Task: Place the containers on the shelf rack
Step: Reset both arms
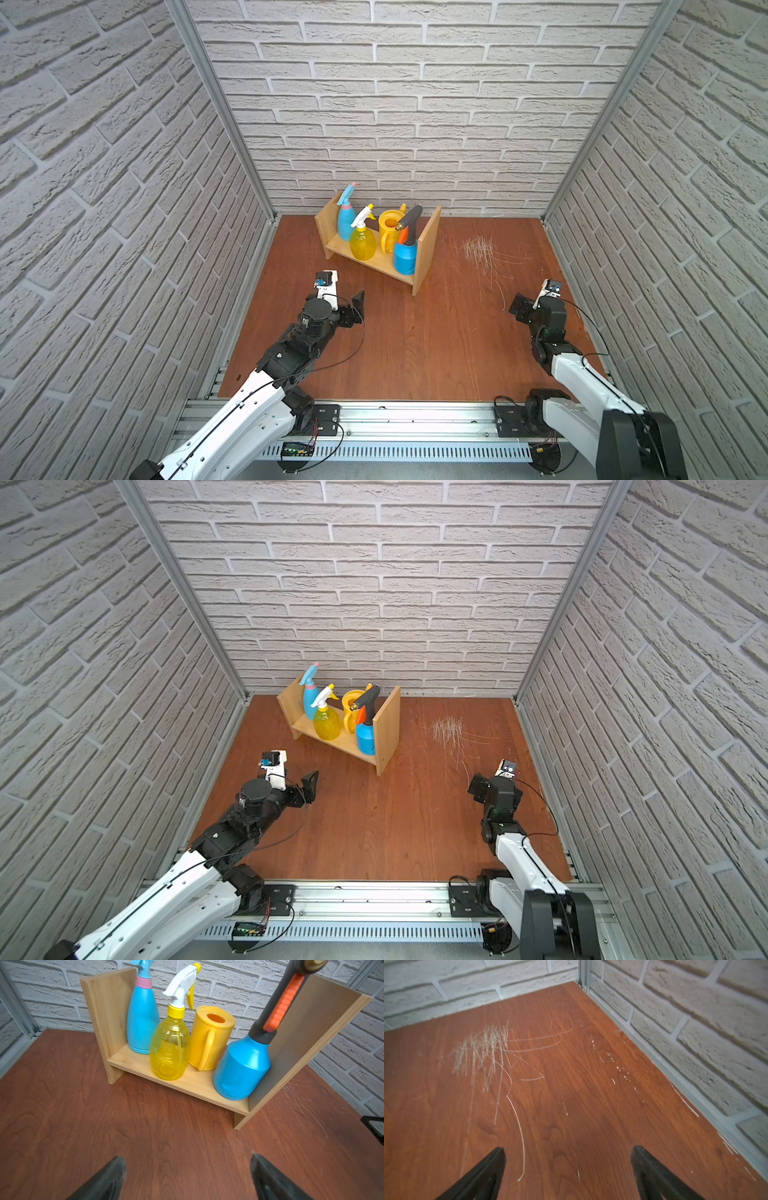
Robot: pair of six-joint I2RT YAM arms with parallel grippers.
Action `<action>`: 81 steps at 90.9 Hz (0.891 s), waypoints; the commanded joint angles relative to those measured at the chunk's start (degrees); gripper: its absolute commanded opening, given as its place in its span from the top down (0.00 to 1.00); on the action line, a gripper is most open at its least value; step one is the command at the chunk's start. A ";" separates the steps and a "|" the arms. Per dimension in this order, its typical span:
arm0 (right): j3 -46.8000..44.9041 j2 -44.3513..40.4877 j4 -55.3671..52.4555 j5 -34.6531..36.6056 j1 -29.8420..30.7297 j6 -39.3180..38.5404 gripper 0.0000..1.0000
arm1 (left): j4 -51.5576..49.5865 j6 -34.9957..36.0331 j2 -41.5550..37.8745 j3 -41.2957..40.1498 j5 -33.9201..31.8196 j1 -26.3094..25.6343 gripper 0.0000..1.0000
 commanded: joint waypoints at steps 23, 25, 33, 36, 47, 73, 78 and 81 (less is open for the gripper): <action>6.53 25.67 30.14 -18.77 0.23 -9.77 0.01 | 1.83 11.74 -1.84 -1.08 -9.41 0.82 0.02; 5.58 27.52 34.20 -18.63 0.34 -9.32 0.01 | 2.12 12.45 -1.61 -1.11 -9.77 1.07 0.02; 8.38 26.14 26.22 -15.28 0.30 -7.64 0.01 | 4.84 15.83 0.09 -2.12 -10.07 2.77 0.02; 8.99 27.50 27.46 -13.82 0.78 -7.42 0.01 | 6.13 16.78 0.83 -2.53 -10.05 3.96 0.02; 9.02 27.10 27.12 -12.91 1.29 -7.80 0.01 | 10.21 16.44 6.99 -3.01 -9.26 11.26 0.02; 9.80 26.86 25.29 -12.06 1.79 -8.39 0.01 | 25.35 16.61 29.79 -4.63 -0.87 26.19 0.02; 9.82 26.58 24.62 -11.94 1.79 -8.42 0.01 | 37.59 16.97 34.04 -8.08 2.52 28.19 0.02; 9.78 26.82 25.15 -11.88 1.86 -8.42 0.01 | 45.82 17.31 37.12 -9.81 4.51 29.36 0.02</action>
